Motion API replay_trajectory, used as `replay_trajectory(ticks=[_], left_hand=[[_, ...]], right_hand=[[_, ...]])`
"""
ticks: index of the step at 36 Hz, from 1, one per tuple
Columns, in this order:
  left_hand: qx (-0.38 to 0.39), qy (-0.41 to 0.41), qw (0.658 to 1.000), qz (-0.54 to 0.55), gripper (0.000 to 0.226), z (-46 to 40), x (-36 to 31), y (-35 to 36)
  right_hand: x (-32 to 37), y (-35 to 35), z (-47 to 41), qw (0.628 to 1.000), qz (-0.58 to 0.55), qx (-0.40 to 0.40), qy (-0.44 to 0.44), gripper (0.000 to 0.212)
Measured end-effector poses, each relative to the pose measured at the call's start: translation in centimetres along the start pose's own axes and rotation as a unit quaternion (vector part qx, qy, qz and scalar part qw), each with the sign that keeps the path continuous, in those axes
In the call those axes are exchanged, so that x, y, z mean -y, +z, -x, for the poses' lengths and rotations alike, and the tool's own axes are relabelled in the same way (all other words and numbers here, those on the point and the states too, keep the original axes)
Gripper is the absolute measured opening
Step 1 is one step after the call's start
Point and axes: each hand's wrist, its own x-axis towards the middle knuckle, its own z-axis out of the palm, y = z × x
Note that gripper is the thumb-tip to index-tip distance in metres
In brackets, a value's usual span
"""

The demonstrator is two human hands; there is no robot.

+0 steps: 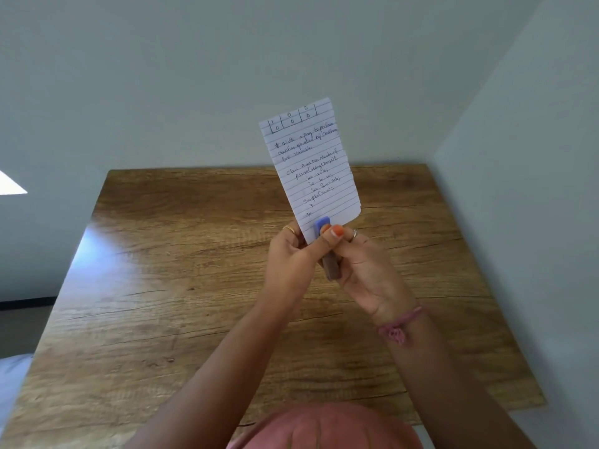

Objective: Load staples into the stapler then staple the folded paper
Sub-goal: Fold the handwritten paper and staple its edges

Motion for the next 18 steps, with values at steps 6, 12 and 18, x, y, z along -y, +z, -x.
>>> replay_trajectory(ticks=[6, 12, 18], left_hand=[[0.034, -0.02, 0.999, 0.01, 0.022, -0.2, -0.7, -0.2], [0.082, -0.054, 0.993, 0.07, 0.039, -0.8, -1.6, -1.0], [0.022, -0.071, 0.993, 0.094, 0.037, -1.2, -1.9, -1.2]], right_hand=[[-0.1, -0.3, -0.2, 1.0, 0.009, -0.013, 0.007, 0.013], [0.1, -0.7, -0.1, 1.0, 0.021, 0.007, 0.016, 0.026], [0.8, -0.9, 0.2, 0.998, 0.0, 0.015, 0.055, 0.036]])
